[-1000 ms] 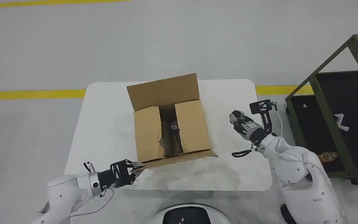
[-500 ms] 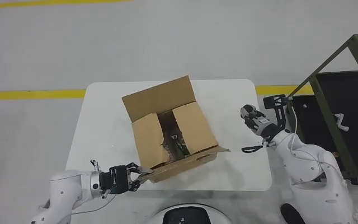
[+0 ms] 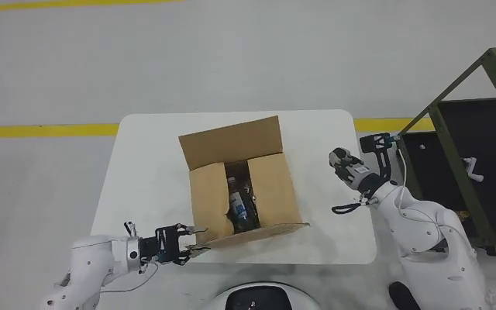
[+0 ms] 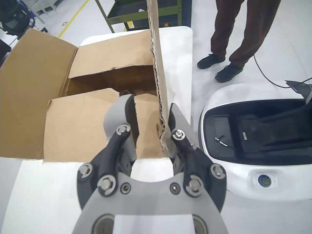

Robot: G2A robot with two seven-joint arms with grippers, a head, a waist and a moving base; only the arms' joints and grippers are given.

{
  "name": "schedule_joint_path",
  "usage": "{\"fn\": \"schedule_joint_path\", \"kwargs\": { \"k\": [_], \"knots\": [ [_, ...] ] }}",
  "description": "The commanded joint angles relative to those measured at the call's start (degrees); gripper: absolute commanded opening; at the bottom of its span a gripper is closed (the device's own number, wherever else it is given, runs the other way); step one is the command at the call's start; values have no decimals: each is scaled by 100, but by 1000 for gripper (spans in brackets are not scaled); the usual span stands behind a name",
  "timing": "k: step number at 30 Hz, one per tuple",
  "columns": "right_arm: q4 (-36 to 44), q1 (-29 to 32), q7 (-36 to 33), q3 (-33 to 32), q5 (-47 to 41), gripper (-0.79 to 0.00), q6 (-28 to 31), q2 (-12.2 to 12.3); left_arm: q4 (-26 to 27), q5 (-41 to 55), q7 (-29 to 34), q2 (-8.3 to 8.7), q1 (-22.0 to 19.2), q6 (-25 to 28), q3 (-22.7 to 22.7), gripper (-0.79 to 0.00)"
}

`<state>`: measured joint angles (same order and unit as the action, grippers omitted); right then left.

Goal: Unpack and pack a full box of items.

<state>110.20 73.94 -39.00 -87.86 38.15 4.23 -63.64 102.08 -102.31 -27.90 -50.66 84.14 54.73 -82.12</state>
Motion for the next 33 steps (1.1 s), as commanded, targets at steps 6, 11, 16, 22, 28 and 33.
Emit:
{"fn": "schedule_joint_path", "kwargs": {
  "k": [6, 11, 16, 22, 28, 33],
  "knots": [
    [-234, -189, -176, 155, -69, -782, 105, 6, -197, 743, 1203, -90, -247, -574, 75, 0],
    [-620, -509, -278, 393, -189, -770, 262, -7, -267, 1089, 1912, -147, -503, -834, 215, 0],
    [-1396, -1086, -416, 667, -795, -754, 543, -50, -283, 1062, 2228, -172, -708, -852, 383, 0],
    [-2309, -1875, -264, 1092, -1560, -785, 863, -156, -291, 1028, 2441, -187, -798, -962, 458, 0],
    [-2815, -2416, -308, 1448, -1423, -785, 1150, -209, -330, 1093, 2576, -192, -791, -1048, 446, 0],
    [-2815, -2416, -308, 1448, -1423, -785, 1150, -209, -312, 1167, 2662, -193, -754, -1119, 413, 0]
  ]
}}
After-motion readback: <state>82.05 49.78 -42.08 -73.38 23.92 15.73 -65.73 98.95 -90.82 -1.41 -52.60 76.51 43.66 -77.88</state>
